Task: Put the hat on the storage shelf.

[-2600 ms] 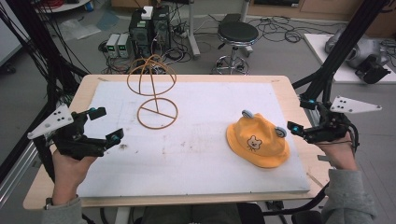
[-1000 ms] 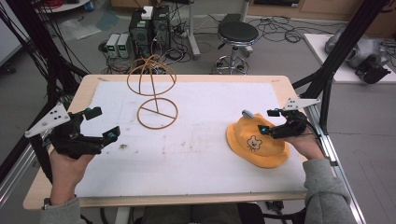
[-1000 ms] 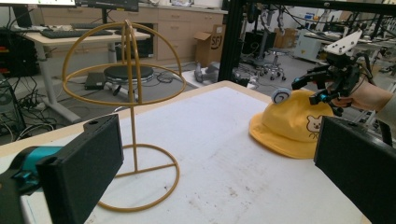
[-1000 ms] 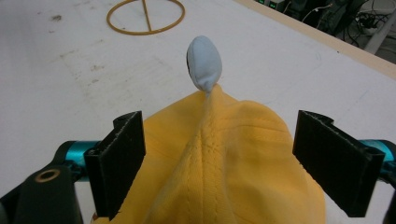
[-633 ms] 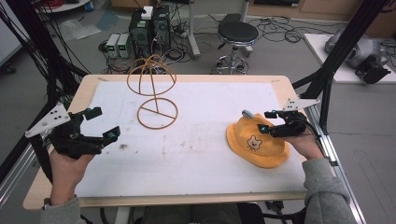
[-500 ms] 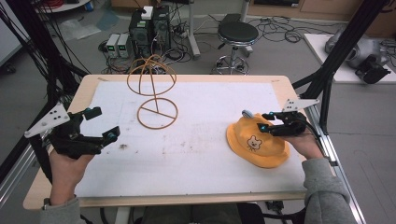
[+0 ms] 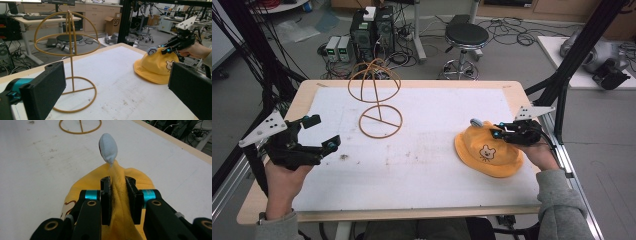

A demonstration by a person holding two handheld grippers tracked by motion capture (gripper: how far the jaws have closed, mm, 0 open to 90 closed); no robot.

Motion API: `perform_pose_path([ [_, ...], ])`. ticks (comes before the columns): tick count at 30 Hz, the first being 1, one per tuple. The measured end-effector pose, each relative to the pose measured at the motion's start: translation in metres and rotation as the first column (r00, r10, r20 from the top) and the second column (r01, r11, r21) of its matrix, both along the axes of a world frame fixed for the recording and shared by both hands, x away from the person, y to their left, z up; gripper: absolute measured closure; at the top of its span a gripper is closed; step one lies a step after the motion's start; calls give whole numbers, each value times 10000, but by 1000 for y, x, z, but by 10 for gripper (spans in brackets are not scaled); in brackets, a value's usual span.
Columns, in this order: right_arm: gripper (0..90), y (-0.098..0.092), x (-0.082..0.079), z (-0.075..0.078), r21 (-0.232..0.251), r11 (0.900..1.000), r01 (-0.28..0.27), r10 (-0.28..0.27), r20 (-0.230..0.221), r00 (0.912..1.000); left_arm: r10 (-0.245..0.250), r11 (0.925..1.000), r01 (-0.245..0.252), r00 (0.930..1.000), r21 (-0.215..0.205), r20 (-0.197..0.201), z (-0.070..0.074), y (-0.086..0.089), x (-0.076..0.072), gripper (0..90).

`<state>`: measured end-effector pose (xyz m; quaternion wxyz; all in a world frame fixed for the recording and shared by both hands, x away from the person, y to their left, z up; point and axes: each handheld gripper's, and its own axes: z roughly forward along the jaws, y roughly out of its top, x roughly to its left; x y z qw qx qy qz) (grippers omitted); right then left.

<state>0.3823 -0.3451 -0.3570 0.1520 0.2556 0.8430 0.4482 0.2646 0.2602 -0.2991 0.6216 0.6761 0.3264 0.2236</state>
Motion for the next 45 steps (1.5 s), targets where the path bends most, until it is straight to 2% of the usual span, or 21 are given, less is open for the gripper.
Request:
perform_pose_path([
  [4, 776, 0, -2, 2, 273, 9996, -103, 106, -125, 9999, 65, 10000, -64, 10000, -61, 59, 0, 1, 0, 18],
  [8, 778, 0, -7, 8, 293, 9994, -199, 199, 2, 9998, 53, 10000, -53, 10000, -63, 65, 1, 0, -1, 18],
  [10, 778, 3, -10, 17, 379, 9987, -330, 329, 44, 9994, 53, 10000, -53, 10000, -52, 50, 0, 0, -1, 18],
  [12, 778, 4, -11, 20, 343, 9987, -372, 371, 43, 9993, 42, 10000, -42, 10000, -39, 12, -1, 0, 0, 18],
  [14, 779, 11, -14, 33, 289, 9977, -611, 604, 238, 9979, 40, 10000, -40, 10000, -42, -22, -1, -1, 0, 18],
  [16, 779, 12, -15, 36, 293, 9972, -690, 681, 304, 9972, 31, 10000, -31, 10000, -21, -18, -1, -2, -1, 18],
  [19, 779, 22, -18, 53, 205, 9952, -958, 949, 438, 9945, 23, 10000, -23, 10000, -7, -11, -1, -2, -3, 18],
  [23, 779, 29, -17, 63, 208, 9932, -1143, 1129, 600, 9918, 113, 9999, -113, 9999, -20, -17, -2, 1, -6, 18],
  [24, 780, 33, -16, 70, 214, 9925, -1204, 1188, 636, 9909, 151, 9999, -151, 9999, -40, -24, -2, 2, -8, 18],
  [29, 780, 39, -12, 84, 110, 9896, -1431, 1418, 777, 9868, 260, 9997, -260, 9997, -12, -36, -2, 5, -14, 18],
  [31, 780, 43, -10, 91, 134, 9891, -1469, 1456, 699, 9869, 289, 9996, -288, 9996, 29, -16, -3, 6, -16, 18],
  [37, 780, 55, -5, 115, -36, 9824, -1866, 1861, 943, 9780, 213, 9998, -213, 9997, 47, -87, -4, 5, -21, 18],
  [38, 780, 60, -3, 122, -121, 9789, -2041, 2043, 937, 9744, 207, 9998, -207, 9998, 69, -83, -4, 4, -22, 18],
  [40, 780, 62, -2, 125, -164, 9779, -2083, 2089, 936, 9734, 227, 9997, -226, 9997, 111, -128, -5, 4, -23, 18],
  [42, 780, 70, 1, 135, -298, 9740, -2245, 2264, 1015, 9687, 255, 9996, -253, 9996, 138, -150, -6, 4, -23, 18],
  [44, 780, 72, 2, 138, -319, 9734, -2270, 2291, 1045, 9678, 317, 9995, -315, 9993, 103, -209, -7, 5, -24, 18],
  [45, 780, 76, 5, 144, -353, 9719, -2329, 2354, 1092, 9658, 289, 9996, -287, 9993, 87, -224, -7, 5, -25, 18],
])
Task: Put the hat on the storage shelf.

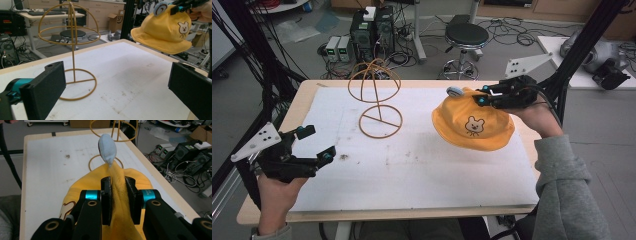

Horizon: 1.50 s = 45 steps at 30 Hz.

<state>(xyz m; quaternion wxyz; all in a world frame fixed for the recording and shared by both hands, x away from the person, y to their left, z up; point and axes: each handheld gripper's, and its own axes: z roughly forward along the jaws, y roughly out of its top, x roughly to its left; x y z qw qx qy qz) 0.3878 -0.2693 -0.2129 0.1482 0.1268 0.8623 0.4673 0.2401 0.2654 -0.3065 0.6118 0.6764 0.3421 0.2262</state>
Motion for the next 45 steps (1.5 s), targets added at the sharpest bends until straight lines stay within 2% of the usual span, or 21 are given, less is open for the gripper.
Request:
perform_pose_path([
  [10, 781, 13, 20, 22, -50, 9999, -163, 163, 150, 9998, 20, 10000, -20, 10000, 95, -57, -2, 0, -2, 18],
  [15, 780, 23, 31, 34, 137, 9993, -342, 339, 206, 9992, 26, 10000, -26, 10000, 31, -79, -3, 1, -2, 18],
  [22, 781, 35, 39, 40, 316, 9981, -527, 518, 298, 9982, -3, 9999, 4, 9999, 112, -137, -4, 1, 0, 18],
  [24, 780, 40, 40, 42, 286, 9979, -574, 567, 261, 9981, 20, 10000, -19, 9999, 76, -147, -5, 1, 0, 18],
  [25, 781, 45, 40, 45, 99, 9983, -572, 569, 315, 9979, 8, 10000, -8, 9999, 53, -149, -5, 1, 0, 18],
  [29, 780, 59, 41, 57, 86, 9973, -736, 730, 531, 9959, -3, 10000, 4, 9999, 68, -173, -5, 0, -1, 18],
  [37, 781, 76, 47, 73, 242, 9950, -966, 950, 604, 9936, -129, 9998, 132, 9998, 164, -128, -3, -5, -6, 18],
  [40, 781, 79, 53, 78, 717, 9914, -1094, 1055, 567, 9928, -109, 9998, 111, 9999, 154, -130, -4, -5, -6, 18],
  [41, 781, 81, 56, 79, 720, 9921, -1023, 993, 449, 9940, -112, 9999, 114, 9998, 125, -137, -4, -4, -6, 18],
  [45, 781, 94, 65, 86, 619, 9927, -1034, 997, 604, 9932, -70, 10000, 70, 9998, 49, -161, -4, -1, -7, 18],
])
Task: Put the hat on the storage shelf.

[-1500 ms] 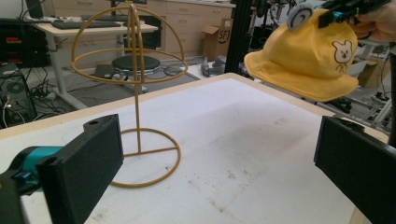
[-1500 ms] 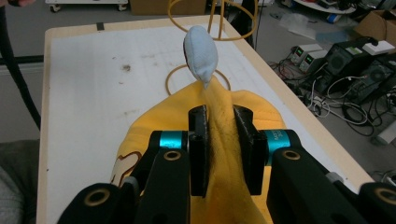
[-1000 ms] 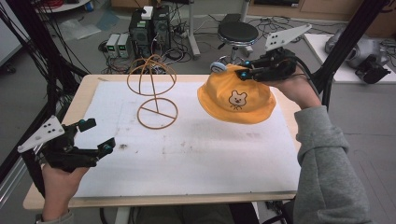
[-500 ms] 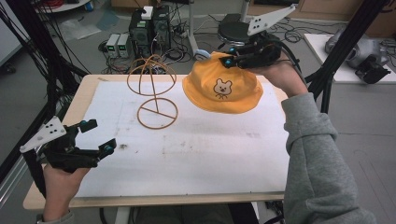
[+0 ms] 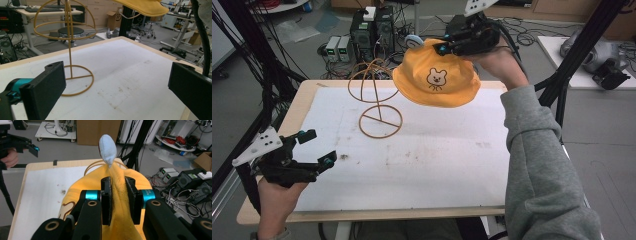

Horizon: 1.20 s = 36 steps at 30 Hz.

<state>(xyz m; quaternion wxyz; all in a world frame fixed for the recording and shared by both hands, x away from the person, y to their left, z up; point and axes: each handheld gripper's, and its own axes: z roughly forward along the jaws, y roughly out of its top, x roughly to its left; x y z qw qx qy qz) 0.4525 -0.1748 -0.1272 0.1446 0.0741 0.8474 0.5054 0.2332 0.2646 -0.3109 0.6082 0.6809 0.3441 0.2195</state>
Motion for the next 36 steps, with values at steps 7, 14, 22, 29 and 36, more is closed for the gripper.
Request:
perform_pose_path([
  [7, 781, 35, 11, 7, -91, 9998, -150, 150, 20, 9999, 95, 9999, -94, 9999, -65, 123, 2, 5, -4, 18],
  [14, 781, 57, 24, 6, -13, 9999, -135, 135, -85, 9999, 122, 9999, -122, 9999, -33, 74, 0, 4, -10, 18],
  [22, 780, 75, 36, 3, 297, 9993, -218, 223, -165, 9996, 166, 9993, -168, 9998, 323, 56, -2, -2, -15, 18],
  [29, 779, 95, 46, 0, 565, 9978, -333, 347, -229, 9991, 233, 9989, -230, 9997, 405, -74, -6, -3, -16, 18],
  [36, 778, 116, 52, -6, 568, 9975, -423, 438, -259, 9987, 327, 9990, -325, 9995, 323, -51, -6, 1, -17, 18],
])
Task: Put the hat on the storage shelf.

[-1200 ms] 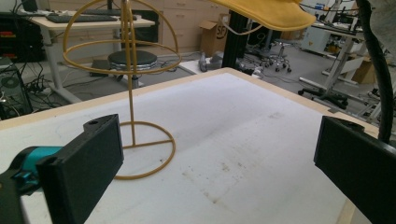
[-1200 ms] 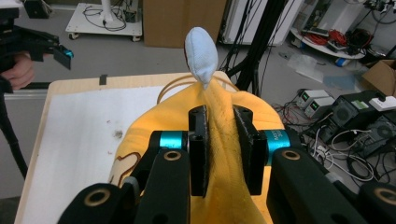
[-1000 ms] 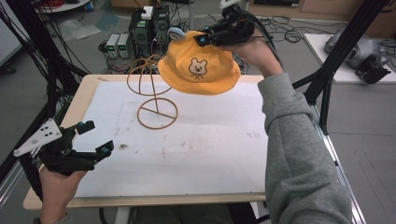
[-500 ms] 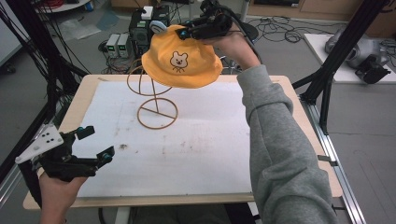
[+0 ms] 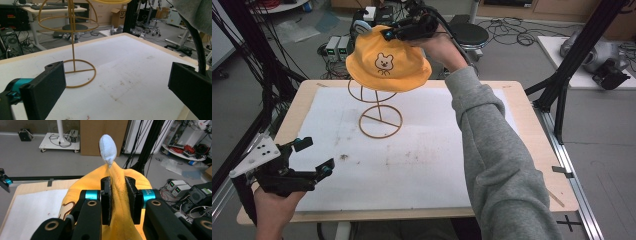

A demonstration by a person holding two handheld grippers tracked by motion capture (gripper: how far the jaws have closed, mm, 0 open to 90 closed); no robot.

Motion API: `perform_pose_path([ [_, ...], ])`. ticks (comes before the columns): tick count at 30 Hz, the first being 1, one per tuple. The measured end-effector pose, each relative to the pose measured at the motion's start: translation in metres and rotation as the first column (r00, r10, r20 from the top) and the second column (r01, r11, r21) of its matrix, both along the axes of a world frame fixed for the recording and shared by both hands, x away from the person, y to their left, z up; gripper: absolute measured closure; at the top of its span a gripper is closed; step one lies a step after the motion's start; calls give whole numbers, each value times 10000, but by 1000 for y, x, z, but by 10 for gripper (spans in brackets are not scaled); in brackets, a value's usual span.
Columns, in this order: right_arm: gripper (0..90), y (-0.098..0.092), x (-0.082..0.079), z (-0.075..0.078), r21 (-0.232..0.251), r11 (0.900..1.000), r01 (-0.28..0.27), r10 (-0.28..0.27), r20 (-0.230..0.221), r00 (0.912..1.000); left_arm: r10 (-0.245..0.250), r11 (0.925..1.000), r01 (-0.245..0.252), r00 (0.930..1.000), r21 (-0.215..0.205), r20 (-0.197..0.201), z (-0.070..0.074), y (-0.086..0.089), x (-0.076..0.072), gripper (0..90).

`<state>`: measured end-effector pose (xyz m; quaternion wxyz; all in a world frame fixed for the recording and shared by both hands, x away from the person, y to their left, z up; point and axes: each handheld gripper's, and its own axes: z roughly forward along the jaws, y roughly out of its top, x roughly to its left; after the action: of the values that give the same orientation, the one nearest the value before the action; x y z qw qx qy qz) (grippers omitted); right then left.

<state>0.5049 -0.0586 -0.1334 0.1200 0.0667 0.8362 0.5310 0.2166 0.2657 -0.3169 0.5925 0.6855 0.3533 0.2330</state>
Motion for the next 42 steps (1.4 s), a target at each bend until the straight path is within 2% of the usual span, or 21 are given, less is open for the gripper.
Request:
perform_pose_path([
  [6, 779, 17, 6, -6, 49, 10000, -61, 61, -23, 10000, 40, 10000, -40, 10000, -38, -40, -1, 2, 1, 18],
  [16, 779, 42, 18, -19, 22, 9996, -278, 279, -306, 9991, 136, 9999, -137, 9999, -94, -76, -1, 5, 0, 18],
  [21, 778, 51, 21, -25, -121, 9992, -381, 376, -424, 9984, 188, 9998, -189, 9998, -117, -108, -2, 7, 0, 18],
  [24, 778, 55, 23, -30, -257, 9991, -347, 335, -453, 9984, 173, 9998, -174, 9995, -41, -268, -4, 8, 1, 18],
  [30, 778, 62, 27, -39, -439, 9985, -315, 290, -572, 9979, 296, 9996, -295, 9988, 32, -390, -7, 9, -1, 18],
  [42, 772, 57, 38, -66, -290, 9996, 23, -55, -1139, 9935, 425, 9991, -422, 9984, 95, -361, -7, 8, -7, 18],
])
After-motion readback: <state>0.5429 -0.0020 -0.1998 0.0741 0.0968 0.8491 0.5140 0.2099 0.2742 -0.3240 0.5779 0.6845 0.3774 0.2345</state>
